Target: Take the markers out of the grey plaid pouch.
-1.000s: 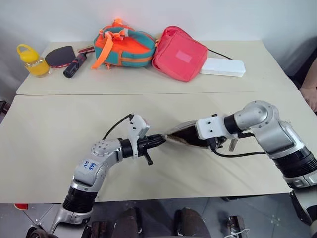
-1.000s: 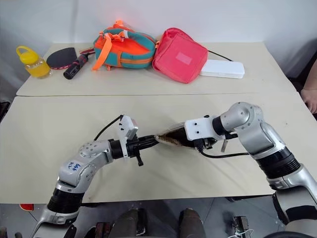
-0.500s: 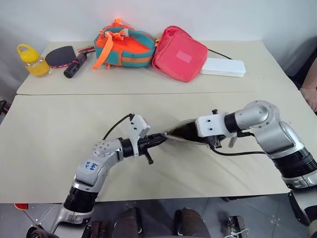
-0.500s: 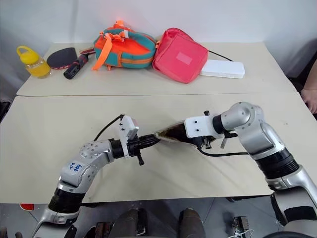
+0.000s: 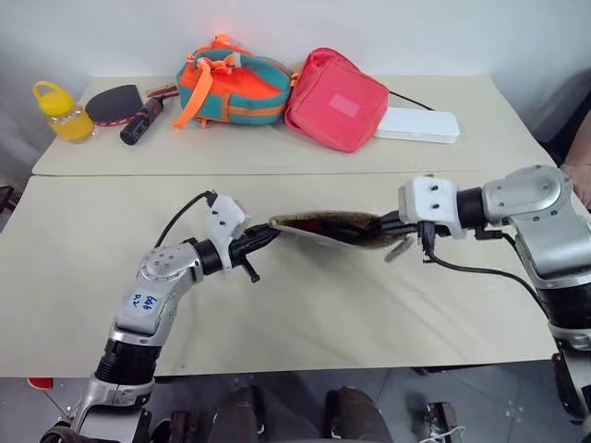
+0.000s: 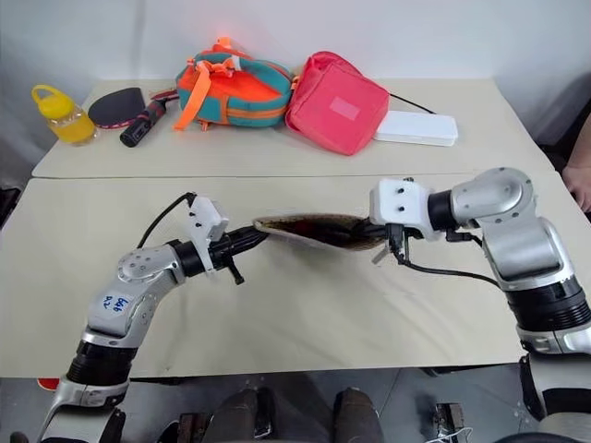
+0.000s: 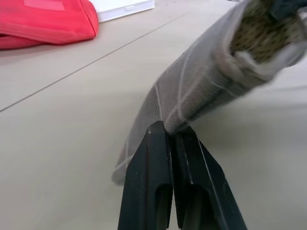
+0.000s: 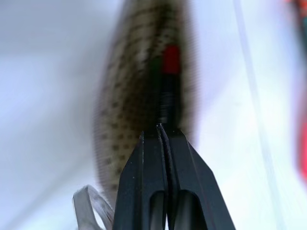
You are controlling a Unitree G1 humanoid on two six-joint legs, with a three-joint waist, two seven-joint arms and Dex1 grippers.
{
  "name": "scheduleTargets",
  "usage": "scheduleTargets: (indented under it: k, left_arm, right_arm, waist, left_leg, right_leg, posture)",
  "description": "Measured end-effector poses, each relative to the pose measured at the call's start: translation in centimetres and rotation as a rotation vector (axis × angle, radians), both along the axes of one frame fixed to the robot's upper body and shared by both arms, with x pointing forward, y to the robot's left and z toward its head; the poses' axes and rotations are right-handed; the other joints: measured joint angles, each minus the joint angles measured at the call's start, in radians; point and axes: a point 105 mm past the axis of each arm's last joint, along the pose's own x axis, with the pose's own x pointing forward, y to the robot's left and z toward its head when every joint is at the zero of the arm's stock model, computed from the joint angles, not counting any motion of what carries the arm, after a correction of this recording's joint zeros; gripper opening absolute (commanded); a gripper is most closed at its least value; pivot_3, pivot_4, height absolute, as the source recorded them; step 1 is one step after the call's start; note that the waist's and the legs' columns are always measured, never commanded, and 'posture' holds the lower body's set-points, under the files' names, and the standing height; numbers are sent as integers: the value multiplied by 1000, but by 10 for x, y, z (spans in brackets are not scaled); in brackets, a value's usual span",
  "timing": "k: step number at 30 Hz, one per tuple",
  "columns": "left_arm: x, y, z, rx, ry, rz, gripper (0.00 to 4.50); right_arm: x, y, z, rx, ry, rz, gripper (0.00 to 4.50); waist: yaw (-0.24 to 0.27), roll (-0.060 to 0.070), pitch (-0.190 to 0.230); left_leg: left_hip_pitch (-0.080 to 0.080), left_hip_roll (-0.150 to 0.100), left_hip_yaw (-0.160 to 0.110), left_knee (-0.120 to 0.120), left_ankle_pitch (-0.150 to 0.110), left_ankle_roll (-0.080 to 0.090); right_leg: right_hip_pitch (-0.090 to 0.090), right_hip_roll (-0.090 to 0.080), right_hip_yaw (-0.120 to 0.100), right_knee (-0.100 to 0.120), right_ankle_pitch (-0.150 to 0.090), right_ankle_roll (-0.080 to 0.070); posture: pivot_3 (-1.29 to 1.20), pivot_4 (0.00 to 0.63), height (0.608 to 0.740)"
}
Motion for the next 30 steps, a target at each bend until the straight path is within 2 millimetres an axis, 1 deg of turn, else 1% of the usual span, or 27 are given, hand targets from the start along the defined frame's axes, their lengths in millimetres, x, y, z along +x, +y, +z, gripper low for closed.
scheduleTargets:
  k: [2, 5, 8, 11, 13, 18, 22, 27, 30]
  left_arm:
    - [-1, -2, -1, -5, 5, -6, 0]
    - [-2, -9, -5, -22, 44, -13, 0]
    - [-3, -16, -10, -28, 73, -19, 0]
    - [-3, -18, -10, -36, 86, -8, 0]
    - [-4, -21, -10, -45, 97, -7, 0]
    - [-6, -24, -10, -66, 134, -15, 0]
    - [-8, -28, -11, -92, 166, -31, 0]
    - [-11, -37, -7, -120, 204, -63, 0]
    - [-14, -39, -6, -116, 206, -74, 0]
  right_arm:
    - [0, 5, -4, 17, 8, 10, 56]
    - [-1, 25, -12, 57, 16, 58, 56]
    - [-2, 30, -17, 45, 26, 75, 56]
    - [3, 29, -21, 0, -8, 57, 624]
    - [9, 28, -26, -55, -59, 40, 1211]
    - [12, 27, -42, -142, -97, 56, 1211]
    - [20, 22, -55, -199, -120, 30, 1211]
    - [33, 19, -61, -211, -176, -22, 1211]
    - [38, 18, -59, -210, -190, -36, 1211]
  waist:
    - [1, 0, 0]
    - [-2, 0, 0]
    - [0, 0, 0]
    - [0, 0, 0]
    - [-1, 0, 0]
    - [-1, 0, 0]
    - [-1, 0, 0]
    - [-2, 0, 0]
    - [-3, 0, 0]
  left_leg:
    - [0, 0, 0, 0, 0, 0]
    - [0, 0, 0, 0, 0, 0]
    - [0, 0, 0, 0, 0, 0]
    - [0, 0, 0, 0, 0, 0]
    - [0, 0, 0, 0, 0, 0]
    - [0, 0, 0, 0, 0, 0]
    - [0, 0, 0, 1, 0, 0]
    - [0, 0, 0, 1, 0, 0]
    - [0, 0, 0, 1, 0, 0]
  right_leg:
    - [0, 0, 0, 0, 0, 0]
    - [-1, 0, 0, 1, 0, 0]
    - [0, 0, 0, 1, 0, 0]
    - [0, 0, 0, 1, 0, 0]
    - [0, 0, 0, 1, 0, 0]
    - [0, 0, 0, 1, 0, 0]
    - [0, 0, 0, 1, 0, 0]
    - [0, 0, 1, 1, 0, 0]
    - [0, 0, 1, 1, 0, 0]
  posture:
    - [0, 150, 740]
    - [0, 150, 740]
    - [0, 150, 740]
    - [0, 150, 740]
    - [0, 150, 740]
    - [0, 150, 740]
    - [0, 150, 740]
    - [0, 150, 740]
    - [0, 150, 740]
